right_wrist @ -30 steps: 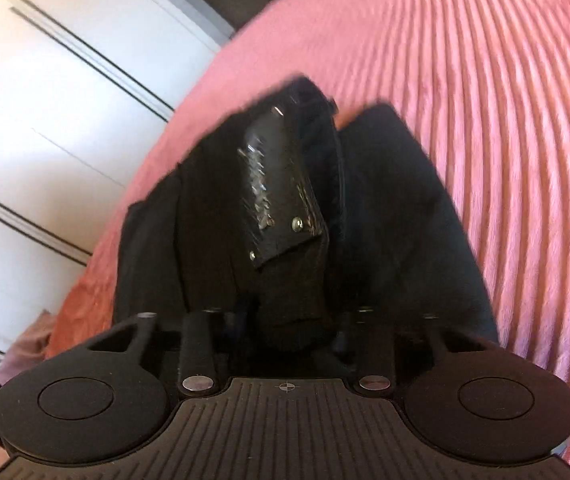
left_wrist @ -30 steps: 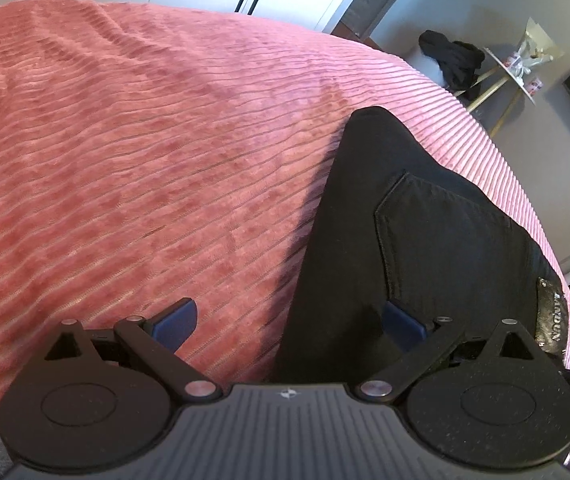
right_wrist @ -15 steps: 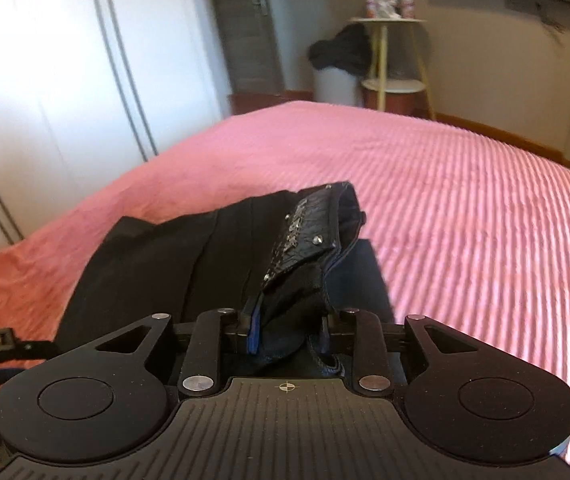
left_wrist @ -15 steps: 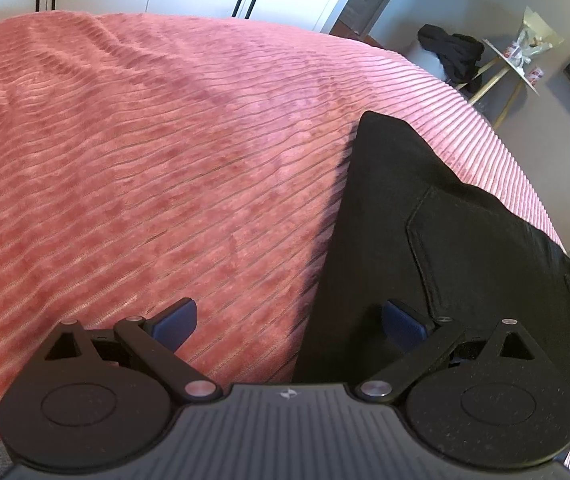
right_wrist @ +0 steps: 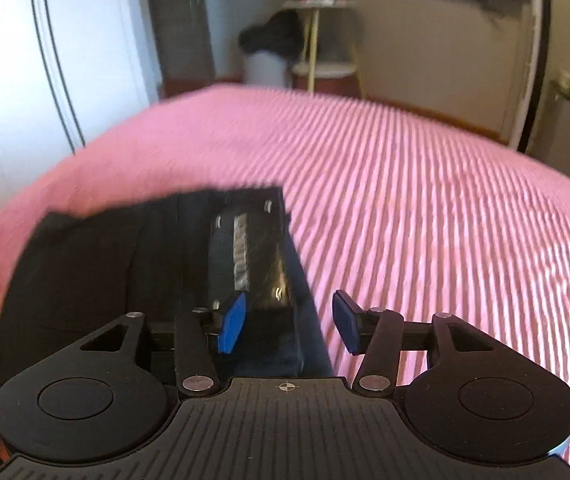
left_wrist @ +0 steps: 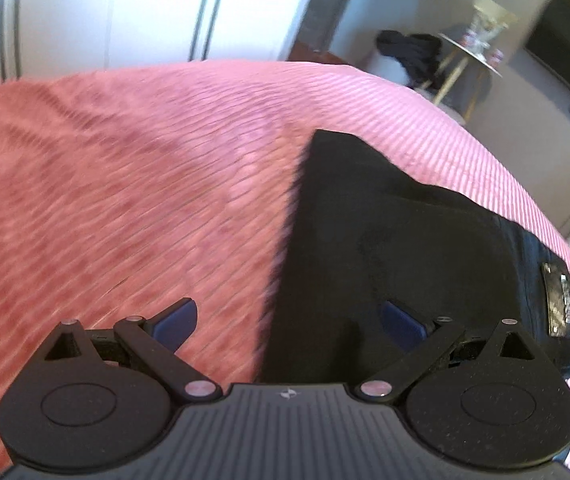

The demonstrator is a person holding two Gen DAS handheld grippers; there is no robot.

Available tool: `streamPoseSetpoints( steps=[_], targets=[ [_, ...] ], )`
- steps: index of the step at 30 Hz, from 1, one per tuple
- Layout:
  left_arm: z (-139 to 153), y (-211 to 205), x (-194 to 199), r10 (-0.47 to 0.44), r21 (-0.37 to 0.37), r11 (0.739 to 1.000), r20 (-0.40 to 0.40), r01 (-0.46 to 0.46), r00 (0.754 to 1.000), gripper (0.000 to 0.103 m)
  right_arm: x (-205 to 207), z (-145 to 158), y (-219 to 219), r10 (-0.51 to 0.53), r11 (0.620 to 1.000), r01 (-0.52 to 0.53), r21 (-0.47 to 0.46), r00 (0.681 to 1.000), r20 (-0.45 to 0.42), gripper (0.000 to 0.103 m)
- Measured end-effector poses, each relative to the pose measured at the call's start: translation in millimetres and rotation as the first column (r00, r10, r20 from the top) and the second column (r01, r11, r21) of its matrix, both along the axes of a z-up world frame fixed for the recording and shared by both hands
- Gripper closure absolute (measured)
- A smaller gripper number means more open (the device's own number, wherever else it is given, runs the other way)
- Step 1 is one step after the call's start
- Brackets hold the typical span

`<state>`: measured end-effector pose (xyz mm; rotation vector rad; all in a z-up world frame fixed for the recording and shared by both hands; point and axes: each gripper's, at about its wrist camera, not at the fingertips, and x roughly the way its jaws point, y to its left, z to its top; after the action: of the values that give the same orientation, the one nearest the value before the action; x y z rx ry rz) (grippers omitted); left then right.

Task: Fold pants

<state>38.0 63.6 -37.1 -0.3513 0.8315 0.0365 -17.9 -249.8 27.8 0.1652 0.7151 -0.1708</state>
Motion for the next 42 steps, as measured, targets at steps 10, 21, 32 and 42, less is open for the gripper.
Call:
streamPoseSetpoints(
  steps=[10, 21, 32, 42],
  targets=[
    [-24, -32, 28, -0.035, 0.071, 0.997, -0.035, 0.037, 0.999, 0.004, 79, -8, 71, 0.222, 0.97, -0.225, -0.09, 0.974, -0.041, 0.069],
    [-32, -35, 34, -0.062, 0.095, 0.993, -0.023, 0.064, 0.998, 0.004, 114, -66, 69, 0.204, 0.968, -0.215, -0.129, 0.975, -0.094, 0.066],
    [-31, -39, 31, -0.095, 0.101, 0.99, -0.057, 0.1, 0.994, 0.004, 24, -53, 59, 0.232, 0.968, -0.247, -0.051, 0.95, -0.207, 0.059],
    [-20, -49, 14, -0.078, 0.221, 0.971, -0.054, 0.088, 0.995, 0.004, 6, -42, 59, 0.229, 0.972, -0.236, -0.023, 0.959, -0.167, 0.054]
  ],
)
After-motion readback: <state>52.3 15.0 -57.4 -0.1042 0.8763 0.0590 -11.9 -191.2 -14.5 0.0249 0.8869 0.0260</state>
